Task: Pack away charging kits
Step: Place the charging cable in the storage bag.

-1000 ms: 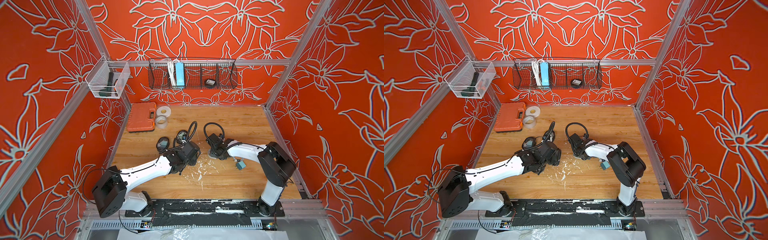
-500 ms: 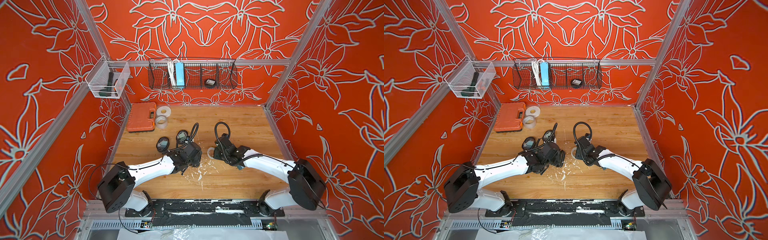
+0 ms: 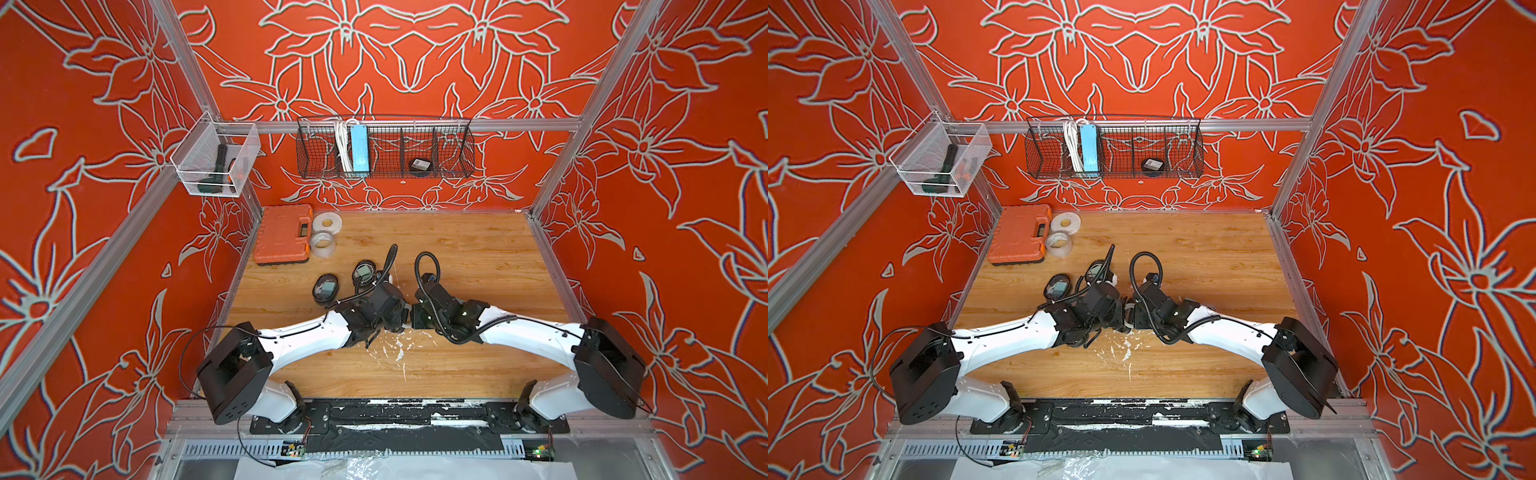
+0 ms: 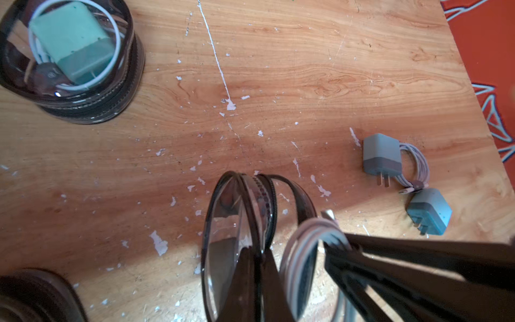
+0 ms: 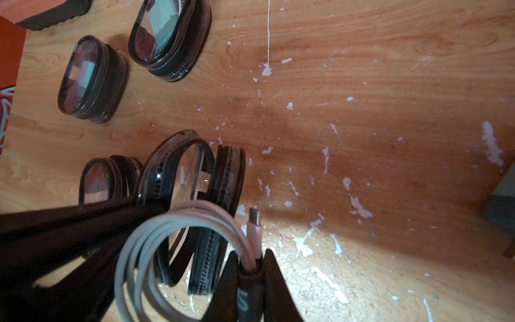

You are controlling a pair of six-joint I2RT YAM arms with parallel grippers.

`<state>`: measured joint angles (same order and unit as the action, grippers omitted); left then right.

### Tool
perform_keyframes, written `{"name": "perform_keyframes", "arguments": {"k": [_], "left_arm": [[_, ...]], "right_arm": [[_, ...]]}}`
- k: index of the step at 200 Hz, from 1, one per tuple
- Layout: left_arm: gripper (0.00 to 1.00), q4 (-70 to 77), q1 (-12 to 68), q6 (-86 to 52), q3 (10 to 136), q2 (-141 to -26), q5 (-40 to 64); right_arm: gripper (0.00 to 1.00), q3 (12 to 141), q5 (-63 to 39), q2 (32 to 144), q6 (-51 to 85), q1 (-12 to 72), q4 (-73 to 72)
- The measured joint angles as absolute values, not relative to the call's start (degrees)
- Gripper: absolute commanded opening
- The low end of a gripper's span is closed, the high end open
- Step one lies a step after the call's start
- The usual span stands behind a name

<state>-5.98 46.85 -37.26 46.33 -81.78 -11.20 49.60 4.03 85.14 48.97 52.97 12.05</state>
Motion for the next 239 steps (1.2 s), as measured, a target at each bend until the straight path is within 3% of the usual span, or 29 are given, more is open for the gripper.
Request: {"name": "perform_keyframes", "arguments": {"k": [79,205,239], "left_arm": [[0.0,-2.9,46.76,-37.19,42.48,-77.03,-7.29],[0.0,8.75,46.68,-36.88,38.33,-78.02,2.2],[0.0,9.72,46.59,-37.32,37.58,-78.02,2.33]], "right_arm": [[0.0,53.89,8.34,92.33,49.5,52.95,16.51],[0.0,53.82,9.02,92.62,48.18,52.93,14.9],[0.19,53.25,8.95,92.6,47.44,52.95,13.43]]}}
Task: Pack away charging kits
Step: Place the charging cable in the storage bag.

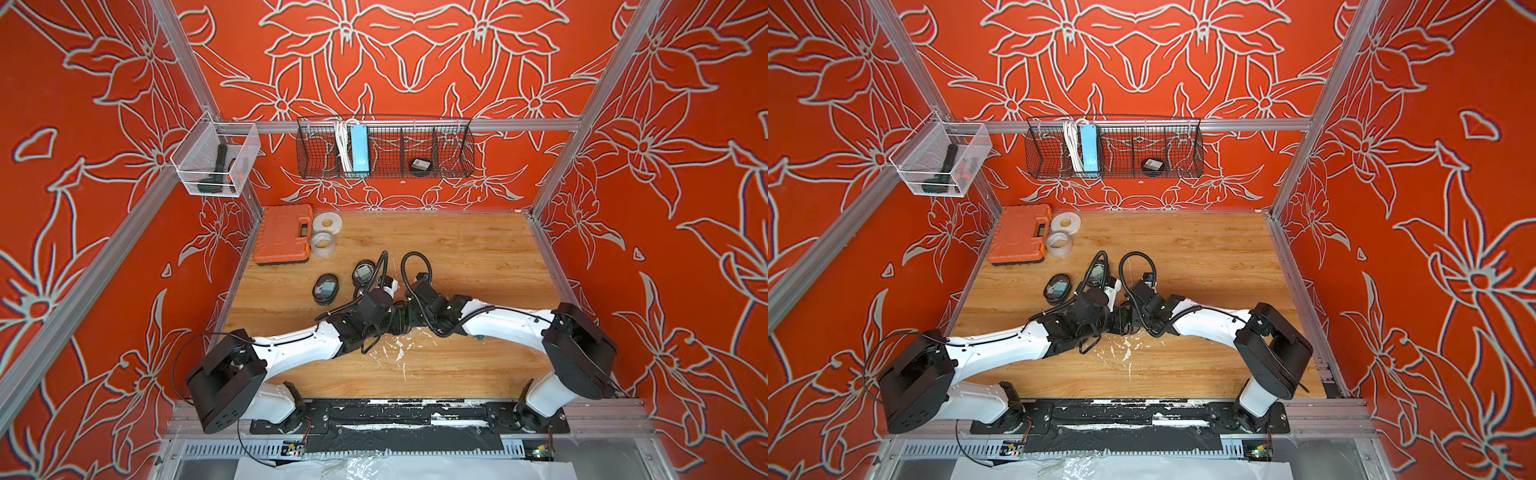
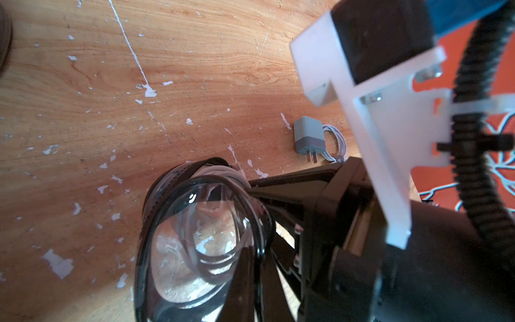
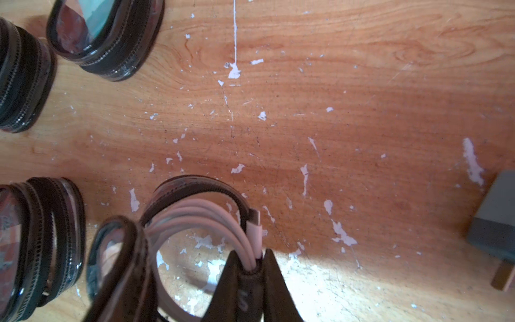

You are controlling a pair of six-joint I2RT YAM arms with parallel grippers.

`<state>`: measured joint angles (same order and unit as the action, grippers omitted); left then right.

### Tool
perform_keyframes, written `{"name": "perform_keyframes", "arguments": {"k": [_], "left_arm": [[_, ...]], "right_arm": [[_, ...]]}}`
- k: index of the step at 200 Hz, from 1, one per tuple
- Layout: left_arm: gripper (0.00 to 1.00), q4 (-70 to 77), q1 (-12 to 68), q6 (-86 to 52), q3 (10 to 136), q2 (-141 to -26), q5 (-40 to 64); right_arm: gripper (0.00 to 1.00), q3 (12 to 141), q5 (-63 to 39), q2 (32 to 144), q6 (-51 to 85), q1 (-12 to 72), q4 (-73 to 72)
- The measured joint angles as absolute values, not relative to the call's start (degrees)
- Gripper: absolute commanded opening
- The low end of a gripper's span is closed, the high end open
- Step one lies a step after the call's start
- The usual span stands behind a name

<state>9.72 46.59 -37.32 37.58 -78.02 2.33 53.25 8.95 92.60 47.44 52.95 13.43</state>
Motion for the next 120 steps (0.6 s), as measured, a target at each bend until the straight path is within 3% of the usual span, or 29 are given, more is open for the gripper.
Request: {"name": "perform_keyframes", "arguments": {"k": [18,82,120], "left_arm": [[0.0,9.89,46.54,-37.52,37.39,-78.02,2.33],[0.0,10.41,46.54,-38.59,37.39,-78.08,2.85],[0.0,10.5,46.54,-39.0,37.39,-78.76,2.85]], "right_arm": [[0.27,51.7,8.8,92.16,46.96,52.93,12.01],[0.38,50.37,8.49,89.65,46.3,52.93,10.11],[0.38,49.84,8.19,88.4,46.24,52.93,10.0]]}}
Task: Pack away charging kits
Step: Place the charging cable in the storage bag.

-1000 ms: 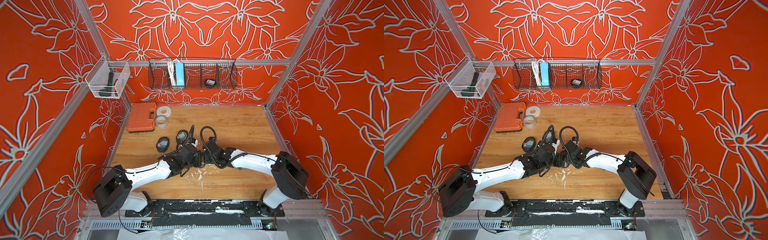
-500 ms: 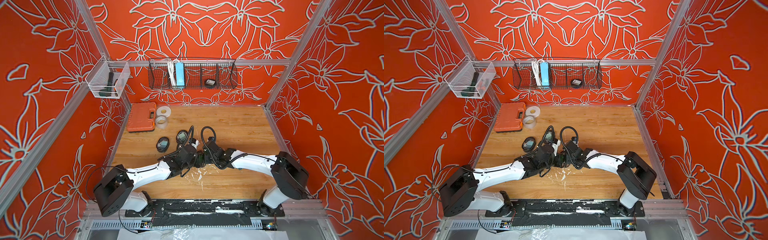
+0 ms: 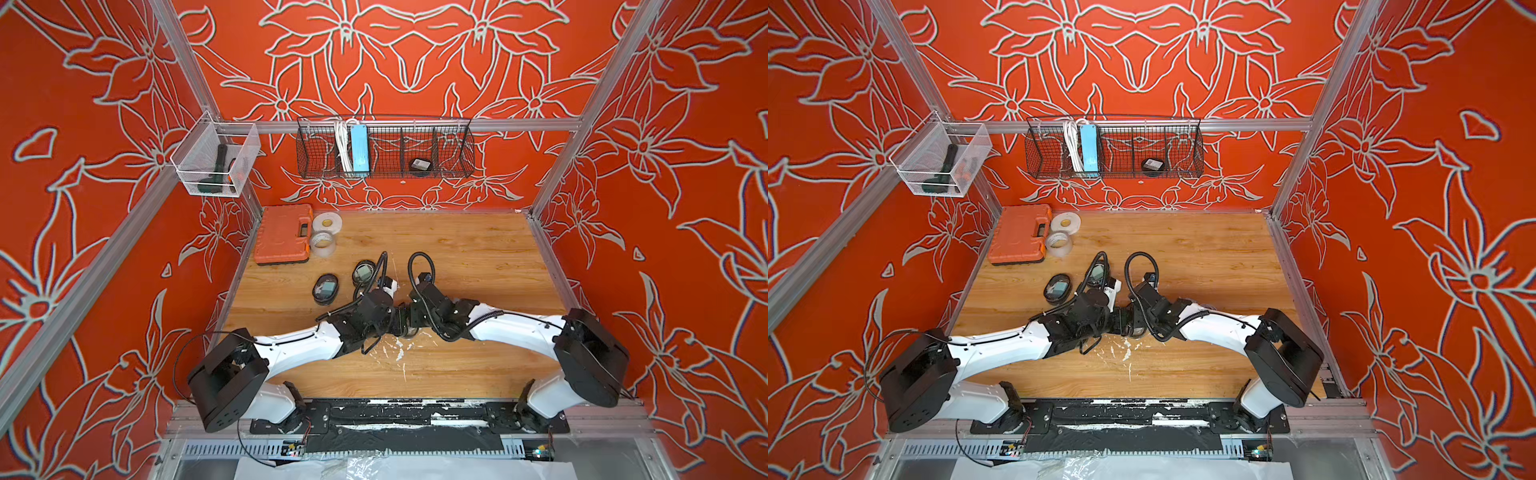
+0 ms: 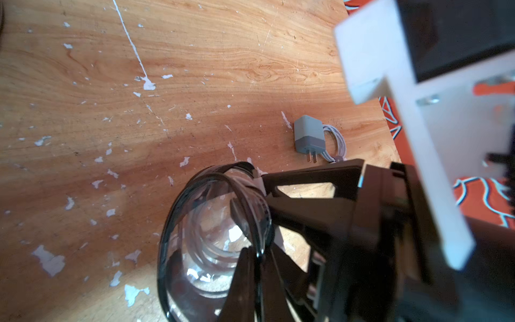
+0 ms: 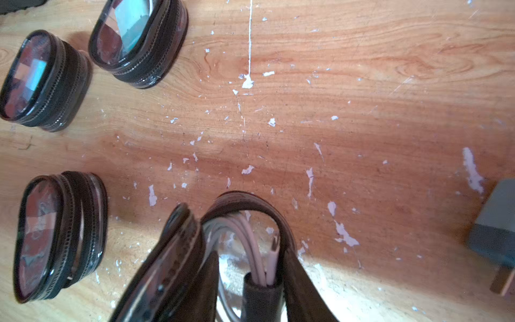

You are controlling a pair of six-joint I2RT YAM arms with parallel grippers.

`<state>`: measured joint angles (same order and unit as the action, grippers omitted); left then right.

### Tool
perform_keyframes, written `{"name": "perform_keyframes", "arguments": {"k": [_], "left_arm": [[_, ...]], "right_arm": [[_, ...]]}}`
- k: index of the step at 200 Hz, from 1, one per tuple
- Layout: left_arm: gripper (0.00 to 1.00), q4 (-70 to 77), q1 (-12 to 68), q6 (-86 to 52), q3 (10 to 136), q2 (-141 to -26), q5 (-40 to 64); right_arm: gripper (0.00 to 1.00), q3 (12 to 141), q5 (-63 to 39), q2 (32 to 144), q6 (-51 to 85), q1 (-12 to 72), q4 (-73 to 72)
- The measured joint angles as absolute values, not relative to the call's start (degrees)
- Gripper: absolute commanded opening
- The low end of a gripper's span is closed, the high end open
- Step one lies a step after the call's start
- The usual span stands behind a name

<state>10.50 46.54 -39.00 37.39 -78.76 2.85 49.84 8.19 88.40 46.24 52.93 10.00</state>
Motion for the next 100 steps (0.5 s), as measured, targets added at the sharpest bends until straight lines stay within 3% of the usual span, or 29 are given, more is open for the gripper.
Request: {"name": "perform_keyframes", "arguments": {"k": [14,54,100], "left_arm": [[0.0,10.59,46.54,-39.05,37.39,-78.96,2.87],[0.0,11.0,46.54,-39.7,37.36,-78.94,2.76],[0.0,13.45,46.54,-41.43,34.87,-77.65,2.9]], "right_arm": [[0.26,49.84,8.75,88.14,46.68,52.93,10.37],[0.16,49.84,9.82,88.05,48.21,52.93,11.9],[0.15,50.19,8.56,91.18,48.9,52.93,11.92]]}}
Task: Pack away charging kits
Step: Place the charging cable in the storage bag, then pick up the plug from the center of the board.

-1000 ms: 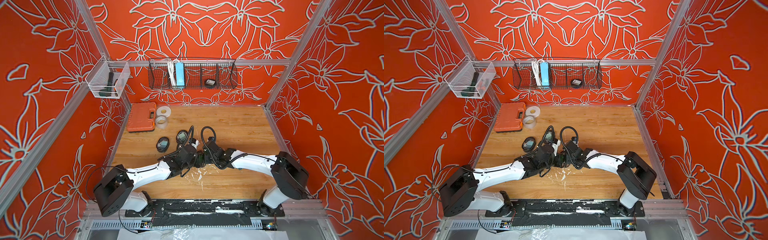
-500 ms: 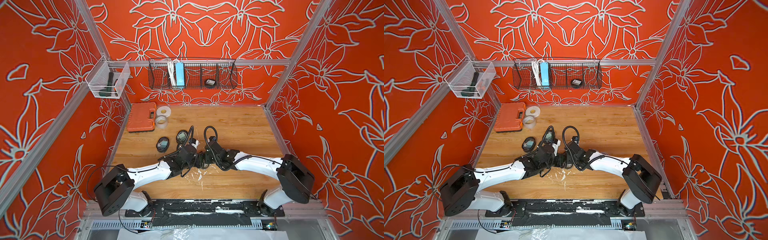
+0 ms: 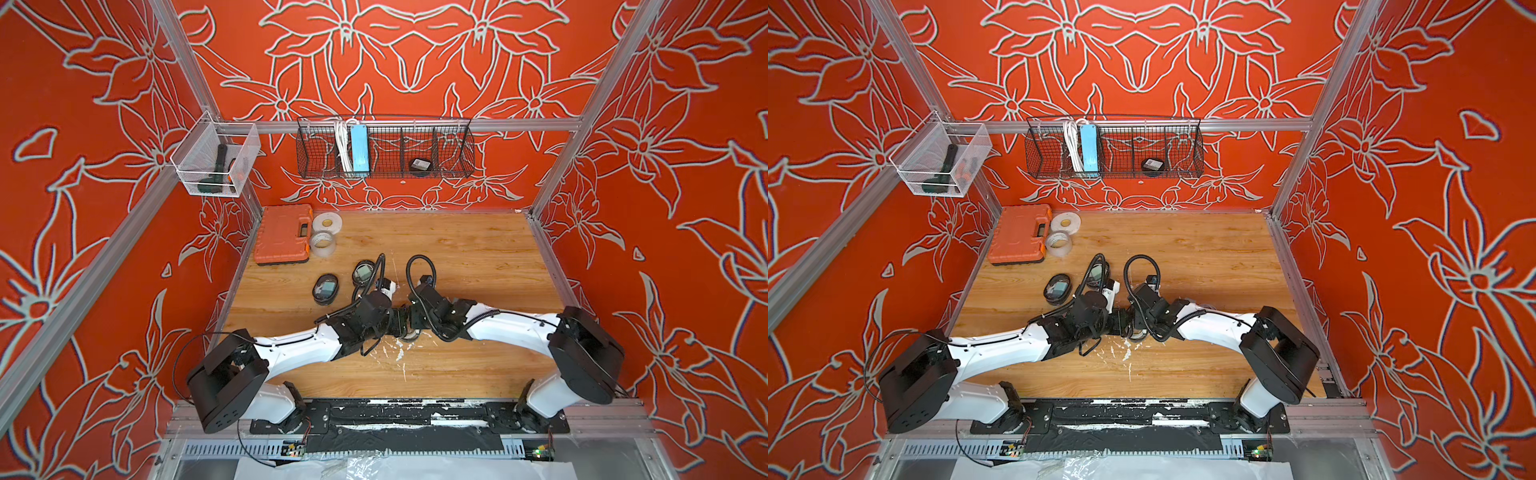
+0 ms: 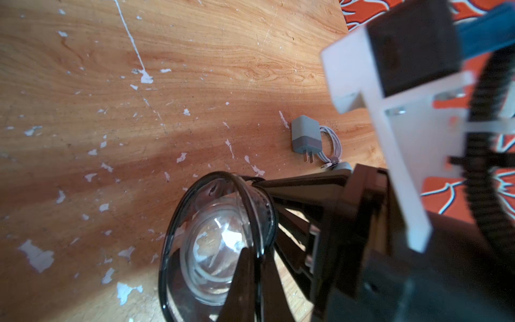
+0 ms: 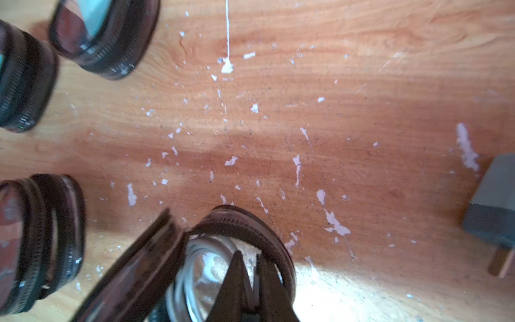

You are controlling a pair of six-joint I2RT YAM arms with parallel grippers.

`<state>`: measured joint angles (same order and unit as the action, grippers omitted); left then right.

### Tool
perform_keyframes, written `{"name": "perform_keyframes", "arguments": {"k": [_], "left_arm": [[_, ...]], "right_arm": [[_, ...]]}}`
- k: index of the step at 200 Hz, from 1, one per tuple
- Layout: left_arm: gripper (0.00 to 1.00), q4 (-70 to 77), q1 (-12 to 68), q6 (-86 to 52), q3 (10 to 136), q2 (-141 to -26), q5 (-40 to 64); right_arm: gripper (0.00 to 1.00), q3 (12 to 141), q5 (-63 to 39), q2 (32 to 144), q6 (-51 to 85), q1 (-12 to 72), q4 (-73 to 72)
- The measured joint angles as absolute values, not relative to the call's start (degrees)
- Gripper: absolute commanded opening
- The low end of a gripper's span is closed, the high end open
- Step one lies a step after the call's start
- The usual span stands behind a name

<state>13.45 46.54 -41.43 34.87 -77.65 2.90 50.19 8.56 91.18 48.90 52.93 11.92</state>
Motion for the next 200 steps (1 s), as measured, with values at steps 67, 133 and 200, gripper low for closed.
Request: {"name": "perform_keyframes", "arguments": {"k": [67,133,200], "left_arm": [[0.0,11.77,46.5,-43.18,33.98,-75.2,-0.25],[0.0,7.9,46.5,-43.92,34.92,-75.29,-2.52],[0.0,5.34,46.5,-45.1,36.14,-75.75,-4.32]], "right_arm": [[0.43,51.03,9.47,89.89,48.77,52.93,13.17],[0.67,49.5,14.33,77.17,49.04,50.04,16.58],[0.64,43.18,16.01,74.67,50.19,39.29,21.5]]}}
